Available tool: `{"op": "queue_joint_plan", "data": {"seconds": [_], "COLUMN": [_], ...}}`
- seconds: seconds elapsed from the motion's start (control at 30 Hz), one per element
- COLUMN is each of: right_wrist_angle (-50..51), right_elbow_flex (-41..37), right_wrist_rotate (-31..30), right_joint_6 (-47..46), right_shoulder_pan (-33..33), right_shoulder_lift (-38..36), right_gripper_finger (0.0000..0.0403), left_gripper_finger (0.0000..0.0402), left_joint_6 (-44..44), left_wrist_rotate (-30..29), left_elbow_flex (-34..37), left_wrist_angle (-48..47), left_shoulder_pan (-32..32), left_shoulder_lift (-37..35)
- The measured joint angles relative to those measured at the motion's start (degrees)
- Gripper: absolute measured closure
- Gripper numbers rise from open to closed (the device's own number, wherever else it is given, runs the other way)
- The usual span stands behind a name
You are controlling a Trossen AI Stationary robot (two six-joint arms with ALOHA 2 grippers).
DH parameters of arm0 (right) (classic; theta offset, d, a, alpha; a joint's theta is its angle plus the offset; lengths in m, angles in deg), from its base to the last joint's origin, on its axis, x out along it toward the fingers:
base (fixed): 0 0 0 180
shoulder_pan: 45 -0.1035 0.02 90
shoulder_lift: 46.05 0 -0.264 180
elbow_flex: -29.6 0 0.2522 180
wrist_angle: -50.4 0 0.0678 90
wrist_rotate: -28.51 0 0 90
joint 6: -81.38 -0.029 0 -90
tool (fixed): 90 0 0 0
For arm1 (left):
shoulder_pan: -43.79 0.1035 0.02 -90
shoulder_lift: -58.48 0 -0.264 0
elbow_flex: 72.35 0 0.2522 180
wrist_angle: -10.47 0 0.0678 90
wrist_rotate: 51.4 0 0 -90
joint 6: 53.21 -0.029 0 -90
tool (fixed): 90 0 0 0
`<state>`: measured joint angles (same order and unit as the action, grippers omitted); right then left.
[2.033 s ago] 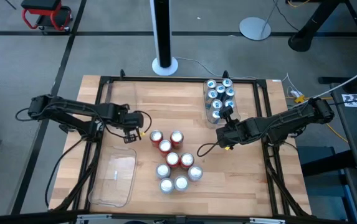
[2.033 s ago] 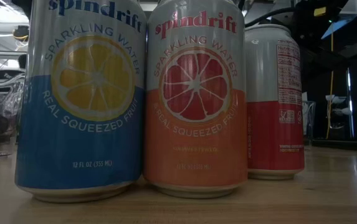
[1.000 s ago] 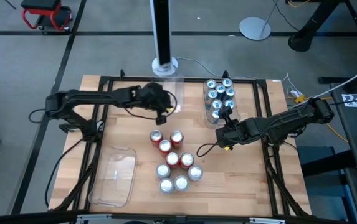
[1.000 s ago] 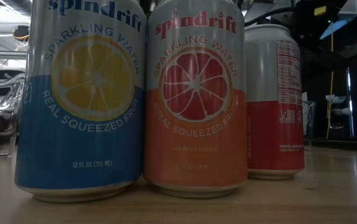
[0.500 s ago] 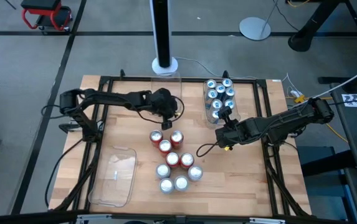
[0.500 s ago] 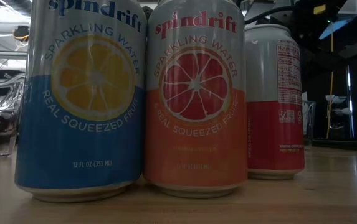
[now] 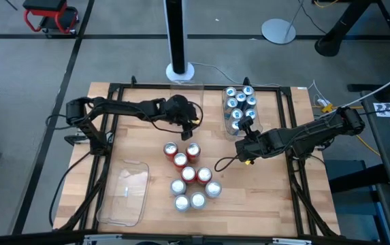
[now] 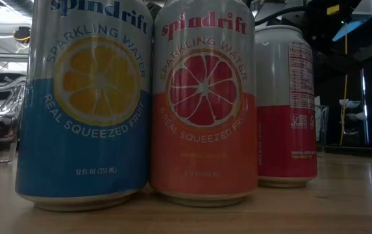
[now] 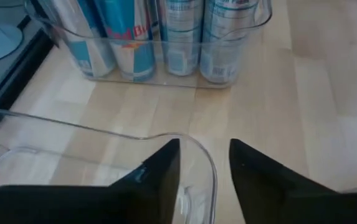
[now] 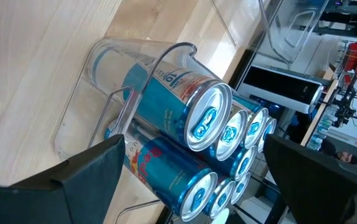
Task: Sort soda cans
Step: Put the red soda can into the top center transparent bin
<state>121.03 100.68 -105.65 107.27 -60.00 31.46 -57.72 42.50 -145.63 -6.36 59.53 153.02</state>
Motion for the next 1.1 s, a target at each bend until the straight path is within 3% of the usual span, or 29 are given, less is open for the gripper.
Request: {"op": "queue_joint_plan", "data": {"seconds": [0.13, 0.37, 0.53, 0.7, 0.87, 1.1], "right_wrist_angle": [0.0, 0.0, -2.4, -5.0, -4.9, -5.0], "right_elbow_flex": [0.0, 0.0, 0.0, 0.0, 0.0, 0.0], "right_wrist_rotate": [0.0, 0.4, 2.5, -0.4, -1.7, -1.8], "right_joint_6": [0.0, 0.0, 0.0, 1.9, 2.7, 2.9], "right_shoulder_pan": [0.0, 0.0, 0.0, 0.0, 0.0, 0.0], "right_shoulder_lift": [0.0, 0.0, 0.0, 0.0, 0.0, 0.0], "right_gripper_finger": [0.0023, 0.0023, 0.0023, 0.0023, 0.0023, 0.0023], "left_gripper_finger": [0.0239, 0.0206, 0.0197, 0.0198, 0.0197, 0.0196], "left_joint_6": [0.0, 2.0, 7.0, 12.0, 9.8, 11.8], "left_wrist_rotate": [0.0, 0.0, -0.3, -3.5, -7.4, -7.8], "left_elbow_flex": [-3.3, -12.2, -12.2, -12.1, -11.4, -7.6], "left_wrist_angle": [-5.5, -27.2, -38.0, -48.4, -51.2, -48.4], "left_shoulder_pan": [-0.2, -3.3, -8.0, -13.9, -19.5, -22.6], "left_shoulder_lift": [-1.1, -7.1, -13.2, -15.6, -15.6, -15.6]}}
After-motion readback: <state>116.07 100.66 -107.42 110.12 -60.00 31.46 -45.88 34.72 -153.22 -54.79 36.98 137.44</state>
